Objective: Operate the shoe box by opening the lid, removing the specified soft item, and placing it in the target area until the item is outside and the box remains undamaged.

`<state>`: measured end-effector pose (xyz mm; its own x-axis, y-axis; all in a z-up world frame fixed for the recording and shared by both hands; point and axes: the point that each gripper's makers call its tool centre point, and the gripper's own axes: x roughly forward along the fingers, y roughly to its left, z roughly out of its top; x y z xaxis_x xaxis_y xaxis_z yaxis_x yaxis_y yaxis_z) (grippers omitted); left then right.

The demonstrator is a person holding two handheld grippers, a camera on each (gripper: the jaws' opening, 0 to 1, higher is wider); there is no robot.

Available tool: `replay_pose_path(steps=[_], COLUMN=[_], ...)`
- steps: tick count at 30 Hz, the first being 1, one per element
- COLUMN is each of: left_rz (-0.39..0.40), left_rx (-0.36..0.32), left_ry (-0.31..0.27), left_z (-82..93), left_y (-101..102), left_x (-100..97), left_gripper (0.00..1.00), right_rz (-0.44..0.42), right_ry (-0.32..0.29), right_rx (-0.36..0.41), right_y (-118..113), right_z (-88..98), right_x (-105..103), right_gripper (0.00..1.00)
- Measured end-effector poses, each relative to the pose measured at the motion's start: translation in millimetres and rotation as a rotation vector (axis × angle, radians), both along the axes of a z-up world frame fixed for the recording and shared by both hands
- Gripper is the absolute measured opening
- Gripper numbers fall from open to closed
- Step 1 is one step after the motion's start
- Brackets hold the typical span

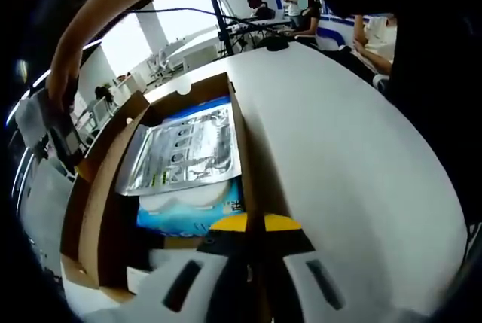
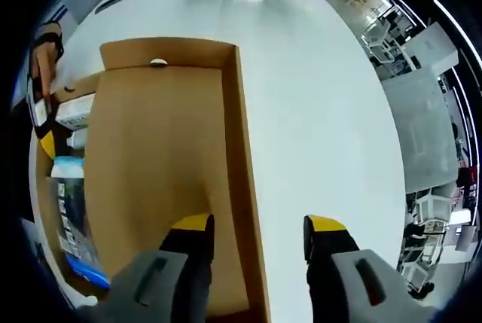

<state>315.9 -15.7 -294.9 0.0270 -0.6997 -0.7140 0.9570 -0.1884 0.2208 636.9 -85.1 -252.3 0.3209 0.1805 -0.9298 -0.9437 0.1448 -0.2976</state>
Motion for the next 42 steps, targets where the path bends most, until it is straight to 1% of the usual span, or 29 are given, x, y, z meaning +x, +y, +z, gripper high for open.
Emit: replay_pose_path(steps=[2, 5, 7, 14, 16, 18, 21, 24, 29, 32, 35, 37, 42], left_rz=[-0.001, 0.000, 0.001, 0.002, 0.000, 0.001, 0.002, 0.003, 0.008, 0.011, 0.014, 0.015, 0.018], left_rx=[0.000, -0.001, -0.003, -0.008, -0.009, -0.006, -0.004, -0.004, 0.005, 0.008, 0.009, 0.010, 0.015], left_ry=[-0.001, 0.000, 0.004, 0.013, 0.012, 0.010, 0.008, 0.008, 0.002, 0.000, 0.002, 0.001, 0.000], left_z=[-0.1, -0.2, -0.3, -0.6, -0.7, -0.9, -1.0, -1.1, -1.3, -1.4, -1.3, -1.1, -1.2], left_y=[0.0, -0.2, -0.3, -0.6, -0.3, -0.2, -0.3, -0.1, 0.2, 1.3, 1.8, 2.2, 2.1], left_x=[-0.1, -0.1, -0.1, 0.1, 0.7, 1.6, 3.3, 4.3, 4.9, 4.2, 3.1, 2.1, 1.4], left_gripper=[0.04, 0.04, 0.04, 0.04, 0.04, 0.04, 0.04, 0.04, 0.04, 0.04, 0.04, 0.04, 0.04], right_rz=[0.002, -0.002, -0.005, -0.003, -0.001, -0.003, -0.003, -0.010, -0.042, -0.055, -0.047, -0.059, -0.077], right_ry=[-0.006, -0.021, -0.035, -0.048, -0.050, -0.055, -0.073, -0.078, -0.091, -0.093, -0.116, -0.129, -0.145], right_rx=[-0.003, 0.011, 0.019, 0.050, 0.071, 0.109, 0.131, 0.150, 0.221, 0.233, 0.234, 0.280, 0.374], right_y=[0.0, 0.7, 1.6, 1.9, 2.4, 3.8, 3.5, 3.6, 5.0, 2.0, -0.3, 1.3, 3.5], right_z=[3.1, 10.1, 16.0, 28.6, 33.4, 41.0, 49.9, 57.5, 73.8, 79.3, 86.0, 97.2, 112.9], right_x=[-2.4, -1.0, -4.2, -11.4, -15.8, -21.5, -27.7, -37.7, -50.7, -56.8, -62.4, -68.5, -86.8], right_gripper=[0.49, 0.47, 0.47, 0.48, 0.47, 0.47, 0.48, 0.48, 0.48, 0.49, 0.50, 0.50, 0.50])
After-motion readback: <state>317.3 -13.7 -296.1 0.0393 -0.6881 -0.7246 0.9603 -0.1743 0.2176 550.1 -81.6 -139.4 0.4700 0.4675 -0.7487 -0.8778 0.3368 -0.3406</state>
